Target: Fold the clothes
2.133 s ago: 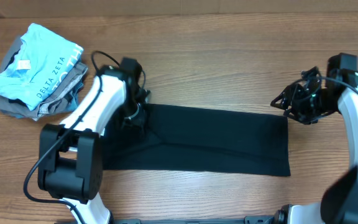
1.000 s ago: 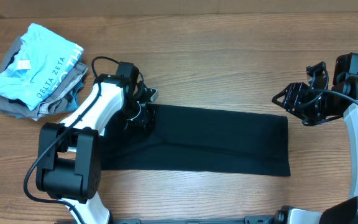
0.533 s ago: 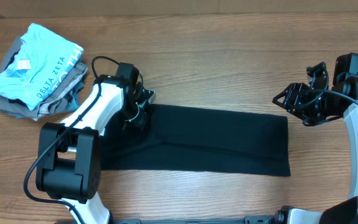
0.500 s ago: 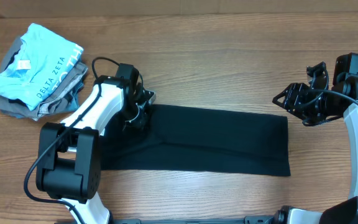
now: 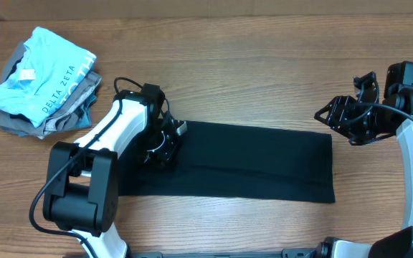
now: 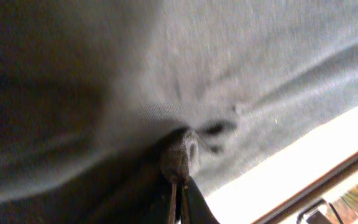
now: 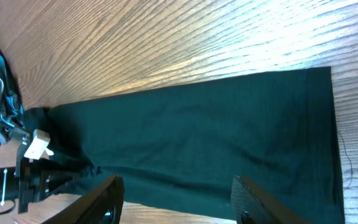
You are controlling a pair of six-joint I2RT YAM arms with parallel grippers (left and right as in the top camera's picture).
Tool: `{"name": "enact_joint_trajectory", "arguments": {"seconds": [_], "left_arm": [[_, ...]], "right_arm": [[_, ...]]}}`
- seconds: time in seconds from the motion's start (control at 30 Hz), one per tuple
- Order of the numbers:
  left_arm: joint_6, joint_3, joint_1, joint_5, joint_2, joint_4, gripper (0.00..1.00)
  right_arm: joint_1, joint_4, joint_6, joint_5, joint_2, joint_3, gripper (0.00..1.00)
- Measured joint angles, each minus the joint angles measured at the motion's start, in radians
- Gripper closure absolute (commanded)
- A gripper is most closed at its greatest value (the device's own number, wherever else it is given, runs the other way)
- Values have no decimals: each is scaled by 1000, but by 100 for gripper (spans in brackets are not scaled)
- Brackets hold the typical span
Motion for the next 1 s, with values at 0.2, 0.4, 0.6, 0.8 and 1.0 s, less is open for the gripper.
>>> {"name": "enact_joint_trajectory", "arguments": {"seconds": [0.2, 0.4, 0.6, 0.8, 1.0], "left_arm": [[2, 0, -5, 7, -8, -80, 88], [2, -1, -45, 77, -8, -159, 94], [-6, -1, -75, 129, -8, -179, 96], [-14, -2, -80, 107, -13, -181, 96], [-125, 27, -1, -54, -50, -76, 92]], "right_arm": [[0, 0, 0, 11, 0, 0, 41], [0, 0, 0, 20, 0, 0, 40], [0, -1, 0, 23, 0, 0, 40], [0, 1, 0, 24, 0, 0, 40], [0, 16, 0, 33, 0, 0, 40]]}}
